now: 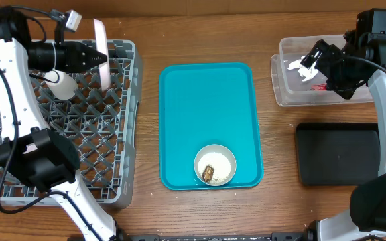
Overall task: Sort waste into correct bins and load items into the dishwasher
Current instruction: 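Lift the white plate and stand it upright in the rack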
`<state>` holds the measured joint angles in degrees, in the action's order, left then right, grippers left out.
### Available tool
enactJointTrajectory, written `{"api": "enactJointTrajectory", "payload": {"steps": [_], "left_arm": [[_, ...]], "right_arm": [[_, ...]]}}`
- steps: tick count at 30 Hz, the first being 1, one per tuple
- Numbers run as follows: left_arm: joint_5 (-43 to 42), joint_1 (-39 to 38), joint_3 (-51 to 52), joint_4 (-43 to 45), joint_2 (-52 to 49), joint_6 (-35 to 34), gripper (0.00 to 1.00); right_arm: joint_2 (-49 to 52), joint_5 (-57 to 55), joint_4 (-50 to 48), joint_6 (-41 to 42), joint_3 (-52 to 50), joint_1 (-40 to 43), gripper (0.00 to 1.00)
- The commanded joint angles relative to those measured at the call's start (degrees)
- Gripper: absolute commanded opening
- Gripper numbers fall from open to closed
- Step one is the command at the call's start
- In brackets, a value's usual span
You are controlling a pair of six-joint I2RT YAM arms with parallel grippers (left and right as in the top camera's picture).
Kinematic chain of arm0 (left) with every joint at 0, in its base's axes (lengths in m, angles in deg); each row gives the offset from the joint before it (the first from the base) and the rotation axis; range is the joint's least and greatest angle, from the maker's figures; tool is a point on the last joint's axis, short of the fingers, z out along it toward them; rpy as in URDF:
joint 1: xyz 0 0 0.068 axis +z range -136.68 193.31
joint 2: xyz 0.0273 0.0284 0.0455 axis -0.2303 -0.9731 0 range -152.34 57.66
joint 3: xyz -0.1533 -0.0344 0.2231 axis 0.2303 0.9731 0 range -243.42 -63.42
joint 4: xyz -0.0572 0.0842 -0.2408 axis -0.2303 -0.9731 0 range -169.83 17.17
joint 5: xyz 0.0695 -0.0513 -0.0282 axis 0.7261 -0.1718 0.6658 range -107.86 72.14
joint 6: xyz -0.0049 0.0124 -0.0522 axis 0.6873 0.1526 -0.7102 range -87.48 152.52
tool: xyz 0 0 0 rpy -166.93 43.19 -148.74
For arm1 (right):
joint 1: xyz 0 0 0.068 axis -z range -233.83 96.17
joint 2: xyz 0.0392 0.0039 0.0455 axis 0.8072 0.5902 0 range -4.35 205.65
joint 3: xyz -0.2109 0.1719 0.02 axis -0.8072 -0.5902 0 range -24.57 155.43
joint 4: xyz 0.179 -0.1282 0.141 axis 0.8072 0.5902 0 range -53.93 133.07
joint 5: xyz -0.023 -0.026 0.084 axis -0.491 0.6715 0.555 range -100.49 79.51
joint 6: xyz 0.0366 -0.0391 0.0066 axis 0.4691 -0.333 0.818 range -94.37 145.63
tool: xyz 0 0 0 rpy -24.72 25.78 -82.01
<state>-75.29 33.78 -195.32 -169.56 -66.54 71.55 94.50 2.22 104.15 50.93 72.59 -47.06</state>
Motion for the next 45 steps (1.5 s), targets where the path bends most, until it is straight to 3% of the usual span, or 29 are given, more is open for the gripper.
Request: {"api": "enactJointTrajectory", "payload": {"steps": [1, 20, 23, 25, 26, 29, 37, 45], "left_arm": [[-3.43, -1.07, 2.47, -0.11, -0.28, 3.21, 0.04], [2.25, -0.09, 7.78, -0.11, -0.28, 5.88, 0.06], [2.32, 0.79, 7.61, -0.11, -0.28, 3.61, 0.19], [2.34, 1.49, 7.61, -0.09, -0.28, 1.53, 0.38], [2.34, 1.84, 7.54, -0.07, -0.28, 0.66, 0.55], [2.6, 2.93, 6.86, -0.11, -0.28, -1.99, 0.73], [5.46, 4.7, 0.26, -0.11, 1.16, -12.61, 0.69], [8.11, 3.8, -2.16, -0.09, 12.94, -16.81, 0.88]], "right_arm": [[-0.42, 0.2, -0.28, 0.2, -0.02, 0.07, 1.0], [-0.42, 0.2, -0.31, 0.2, -0.02, 0.07, 1.0], [-0.42, 0.2, -0.31, 0.2, -0.02, 0.07, 1.0], [-0.42, 0.2, -0.31, 0.2, -0.02, 0.07, 1.0], [-0.42, 0.2, -0.31, 0.2, -0.02, 0.07, 1.0], [-0.42, 0.2, -0.31, 0.2, -0.02, 0.07, 1.0], [-0.42, 0.2, -0.28, 0.2, -0.02, 0.07, 1.0], [-0.42, 0.2, -0.31, 0.2, -0.02, 0.07, 1.0]]}}
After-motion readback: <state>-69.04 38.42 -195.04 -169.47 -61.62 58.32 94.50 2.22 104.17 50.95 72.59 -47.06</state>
